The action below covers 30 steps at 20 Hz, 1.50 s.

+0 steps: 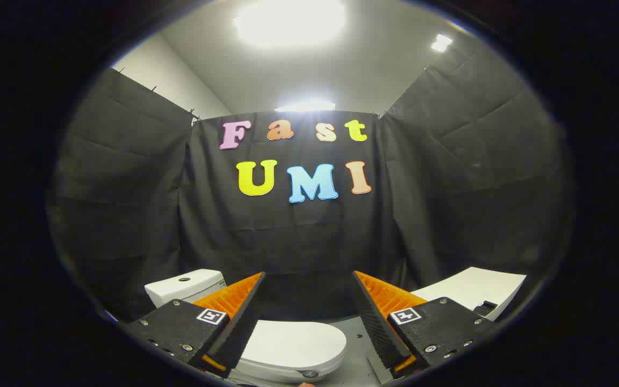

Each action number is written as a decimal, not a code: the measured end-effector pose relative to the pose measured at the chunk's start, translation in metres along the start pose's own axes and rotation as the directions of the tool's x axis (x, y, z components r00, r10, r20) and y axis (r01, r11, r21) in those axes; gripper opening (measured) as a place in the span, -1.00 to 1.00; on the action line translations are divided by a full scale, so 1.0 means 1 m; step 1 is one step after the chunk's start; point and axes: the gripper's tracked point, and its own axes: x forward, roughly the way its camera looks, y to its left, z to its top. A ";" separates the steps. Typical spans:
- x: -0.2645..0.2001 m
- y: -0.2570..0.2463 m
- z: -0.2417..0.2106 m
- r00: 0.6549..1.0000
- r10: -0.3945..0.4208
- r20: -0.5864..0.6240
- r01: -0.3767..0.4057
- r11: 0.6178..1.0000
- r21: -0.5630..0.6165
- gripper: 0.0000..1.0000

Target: Open the toilet lid.

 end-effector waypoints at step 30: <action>0.067 0.073 -0.215 0.972 0.138 -0.192 -0.045 0.906 0.421 0.91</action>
